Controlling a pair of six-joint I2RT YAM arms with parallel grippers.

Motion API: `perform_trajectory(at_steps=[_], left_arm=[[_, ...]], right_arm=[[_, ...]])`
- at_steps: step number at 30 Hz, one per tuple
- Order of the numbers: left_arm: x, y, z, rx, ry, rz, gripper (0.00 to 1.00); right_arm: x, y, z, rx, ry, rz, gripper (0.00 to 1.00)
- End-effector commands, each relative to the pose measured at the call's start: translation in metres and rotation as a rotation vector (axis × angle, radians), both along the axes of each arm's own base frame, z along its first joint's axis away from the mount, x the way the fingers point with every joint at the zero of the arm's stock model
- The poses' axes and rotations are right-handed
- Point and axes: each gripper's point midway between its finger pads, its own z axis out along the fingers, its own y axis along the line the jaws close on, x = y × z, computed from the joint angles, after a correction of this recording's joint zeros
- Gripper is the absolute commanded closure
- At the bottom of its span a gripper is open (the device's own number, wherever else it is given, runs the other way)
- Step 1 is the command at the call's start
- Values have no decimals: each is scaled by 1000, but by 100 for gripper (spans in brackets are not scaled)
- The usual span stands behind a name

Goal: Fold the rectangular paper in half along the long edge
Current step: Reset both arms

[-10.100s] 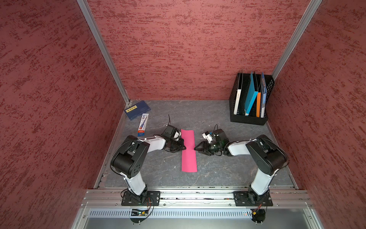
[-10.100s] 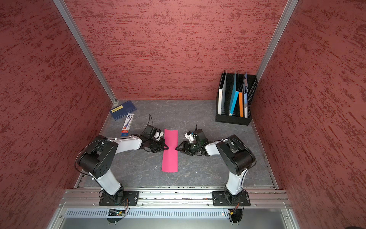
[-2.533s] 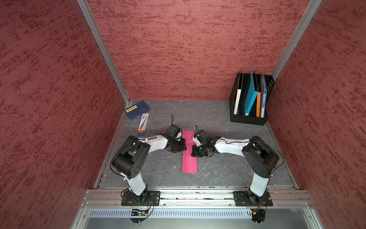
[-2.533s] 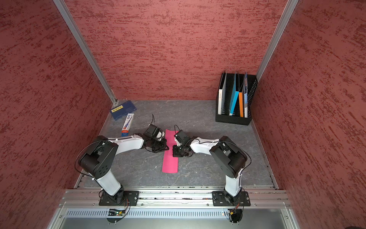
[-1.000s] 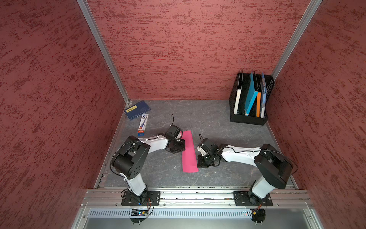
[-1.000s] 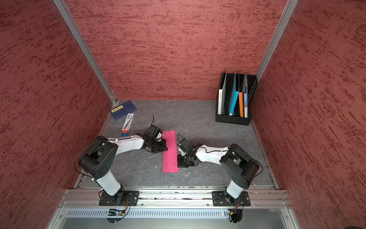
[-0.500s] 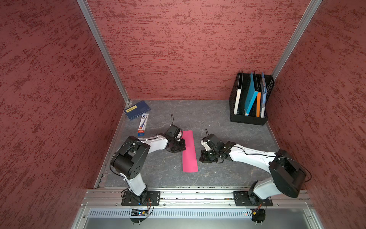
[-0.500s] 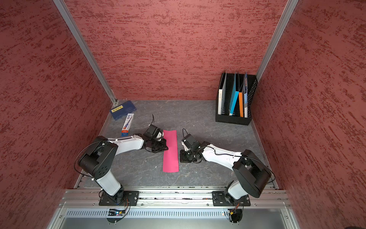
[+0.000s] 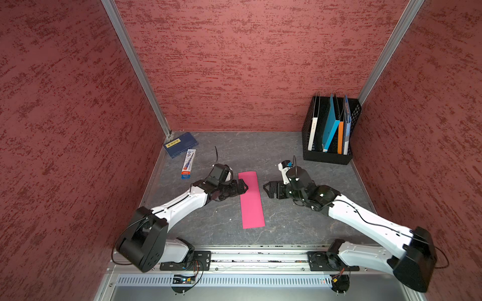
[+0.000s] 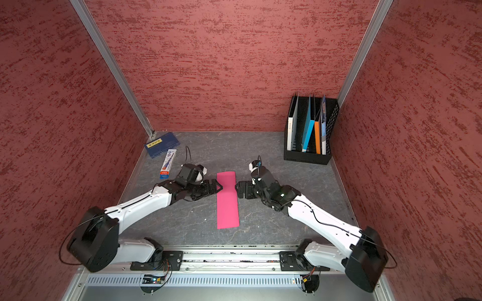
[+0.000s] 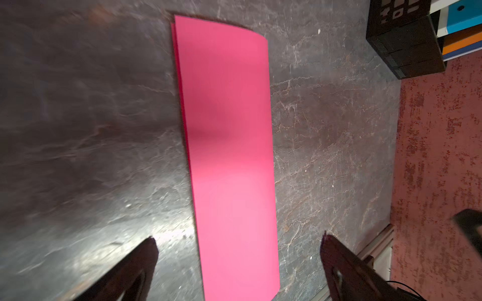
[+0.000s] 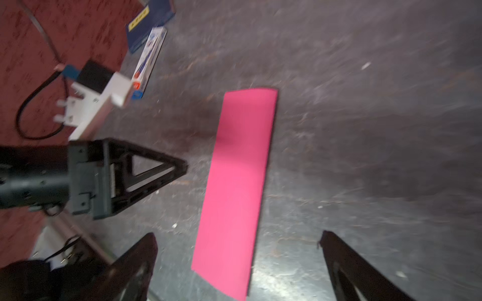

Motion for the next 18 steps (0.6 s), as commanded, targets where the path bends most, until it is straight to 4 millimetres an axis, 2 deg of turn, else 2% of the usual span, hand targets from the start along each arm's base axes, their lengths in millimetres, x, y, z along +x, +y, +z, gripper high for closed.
perform_trajectory(at_steps=[1, 4, 6, 8, 9, 10, 11, 12, 14, 17, 18], left_arm=[[4, 54, 35, 224, -136, 107, 0], [15, 103, 88, 373, -308, 276, 0], [17, 148, 120, 462, -397, 482, 0], [17, 181, 140, 543, -485, 629, 0], [29, 180, 147, 562, -601, 600, 0], [41, 166, 150, 589, -726, 452, 0], [44, 148, 150, 622, -839, 278, 0], [44, 153, 152, 632, -892, 292, 0], [44, 173, 145, 624, -899, 371, 0], [50, 186, 111, 543, -844, 325, 0], [53, 190, 103, 525, -840, 331, 0]], right_arm=[[20, -93, 24, -337, -166, -351, 1], [25, -145, 59, -537, -313, -552, 1], [26, -173, 78, -651, -420, -673, 1], [36, -188, 80, -721, -539, -725, 1], [47, -184, 71, -733, -606, -620, 1], [42, -197, 56, -749, -595, -622, 1], [54, -158, 49, -665, -723, -307, 1], [52, -165, 40, -588, -727, -320, 1], [51, -206, 16, -396, -604, -541, 1], [63, -213, -21, -327, -539, -516, 1], [66, -214, -25, -316, -554, -526, 1]])
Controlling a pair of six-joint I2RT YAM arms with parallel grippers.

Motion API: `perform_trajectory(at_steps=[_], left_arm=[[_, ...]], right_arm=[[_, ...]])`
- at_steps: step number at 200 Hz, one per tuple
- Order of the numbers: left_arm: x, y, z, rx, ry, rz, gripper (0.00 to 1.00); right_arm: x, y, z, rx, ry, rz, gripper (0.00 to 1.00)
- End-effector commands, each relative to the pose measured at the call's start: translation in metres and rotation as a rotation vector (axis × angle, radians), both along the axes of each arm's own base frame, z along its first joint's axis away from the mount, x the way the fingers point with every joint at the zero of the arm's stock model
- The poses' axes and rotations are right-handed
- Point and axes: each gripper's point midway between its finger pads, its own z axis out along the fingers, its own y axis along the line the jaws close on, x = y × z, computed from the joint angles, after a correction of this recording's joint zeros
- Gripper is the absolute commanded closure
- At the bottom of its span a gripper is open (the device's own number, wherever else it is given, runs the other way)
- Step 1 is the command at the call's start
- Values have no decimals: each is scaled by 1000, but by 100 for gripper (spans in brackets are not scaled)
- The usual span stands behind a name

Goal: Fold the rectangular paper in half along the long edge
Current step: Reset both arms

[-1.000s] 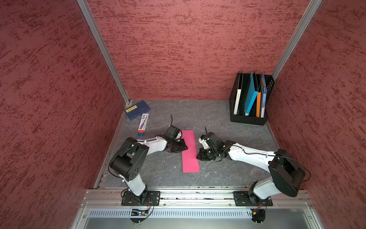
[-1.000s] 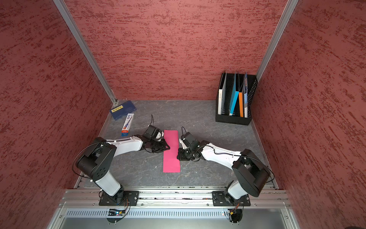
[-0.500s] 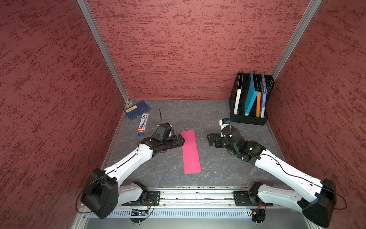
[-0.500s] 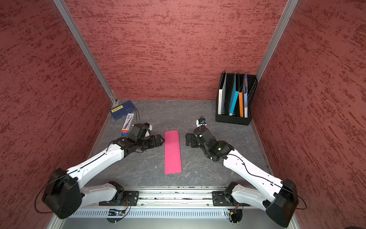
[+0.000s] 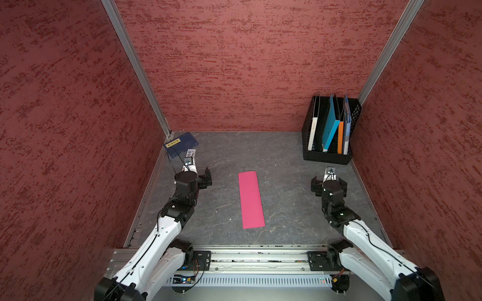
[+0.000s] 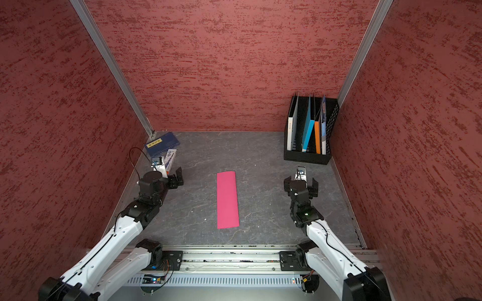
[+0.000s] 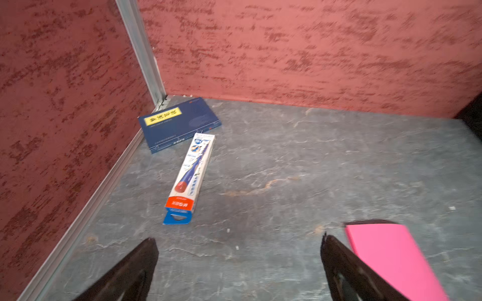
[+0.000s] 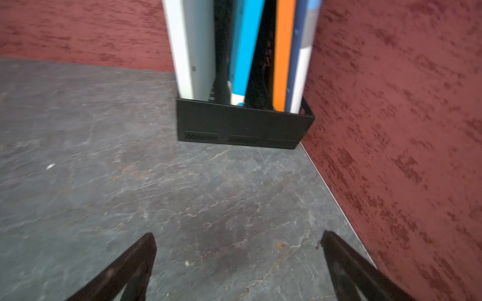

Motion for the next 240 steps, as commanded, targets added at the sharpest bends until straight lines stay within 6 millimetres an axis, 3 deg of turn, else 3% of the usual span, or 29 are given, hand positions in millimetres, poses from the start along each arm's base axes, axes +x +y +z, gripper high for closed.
perform_trajectory(at_steps=[1, 21, 24, 50, 80, 91, 97, 103, 114, 122, 154, 173, 240], left_arm=[[17, 0, 8, -3, -122, -95, 0], [26, 1, -11, 48, -172, -119, 0], [28, 3, -4, 50, -219, -114, 0], [46, 10, -33, -14, -216, -92, 0], [63, 2, -55, 11, -207, -156, 0], [65, 2, -67, 5, -201, -157, 0], [67, 4, -74, -1, -205, -154, 0], [70, 5, -67, 1, -243, -156, 0], [74, 1, -78, -27, -154, -196, 0], [78, -5, -72, -23, -176, -244, 0], [83, 8, -78, -65, -131, -194, 0], [83, 8, -79, -69, -123, -190, 0], [83, 8, -79, -70, -124, -190, 0]], right_arm=[[27, 25, 15, 138, -176, 142, 1], [48, 22, -6, 155, -151, 135, 1], [51, 23, -7, 155, -138, 137, 1], [79, 25, -5, 86, -142, 184, 1], [82, 5, -14, 143, -205, 161, 1], [79, 7, -31, 154, -206, 188, 1], [78, 8, -30, 153, -236, 210, 1], [75, 11, -32, 157, -219, 224, 1], [74, 12, -31, 157, -221, 230, 1], [78, 11, -30, 156, -224, 230, 1], [93, 14, -37, 166, -128, 238, 1], [89, 40, -37, 149, -124, 405, 1], [90, 41, -37, 155, -120, 407, 1]])
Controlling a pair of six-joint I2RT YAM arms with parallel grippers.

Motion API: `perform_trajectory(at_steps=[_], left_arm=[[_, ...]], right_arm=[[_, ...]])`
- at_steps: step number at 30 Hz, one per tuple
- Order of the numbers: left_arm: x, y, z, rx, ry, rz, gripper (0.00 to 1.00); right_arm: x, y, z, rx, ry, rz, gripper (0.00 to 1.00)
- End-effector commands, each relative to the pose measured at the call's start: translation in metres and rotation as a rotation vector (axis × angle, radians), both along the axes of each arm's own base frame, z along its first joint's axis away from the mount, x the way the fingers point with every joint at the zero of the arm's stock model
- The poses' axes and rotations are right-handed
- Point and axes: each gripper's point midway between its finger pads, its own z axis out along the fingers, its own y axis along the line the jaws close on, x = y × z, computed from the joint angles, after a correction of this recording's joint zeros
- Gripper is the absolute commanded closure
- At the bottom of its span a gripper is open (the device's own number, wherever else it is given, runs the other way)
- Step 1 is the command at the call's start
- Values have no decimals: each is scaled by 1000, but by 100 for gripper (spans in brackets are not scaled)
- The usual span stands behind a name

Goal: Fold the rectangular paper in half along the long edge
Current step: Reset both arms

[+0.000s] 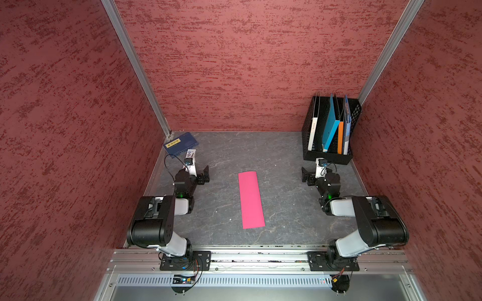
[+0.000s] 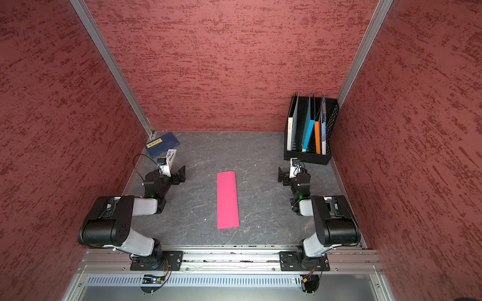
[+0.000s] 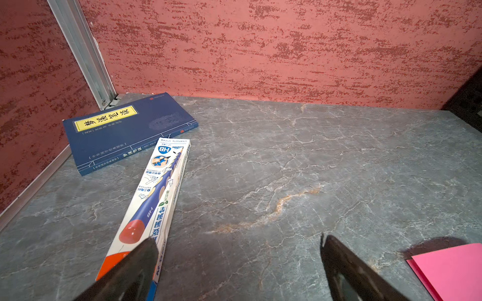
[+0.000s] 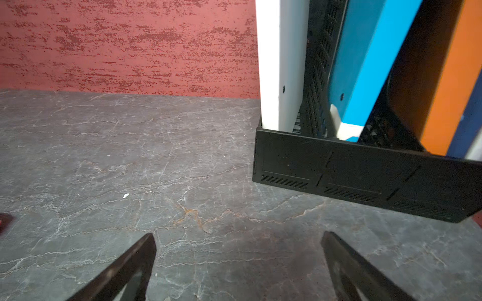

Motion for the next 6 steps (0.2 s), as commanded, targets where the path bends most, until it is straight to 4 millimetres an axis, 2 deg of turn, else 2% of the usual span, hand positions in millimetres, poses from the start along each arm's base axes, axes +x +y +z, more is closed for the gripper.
perform_trajectory(at_steps=[1, 6], left_arm=[[1, 0, 4, -8, -9, -6, 0], [1, 0, 3, -7, -7, -6, 0]], right_arm=[[1, 4, 1, 1, 1, 29, 1], [1, -1, 1, 17, 6, 18, 1]])
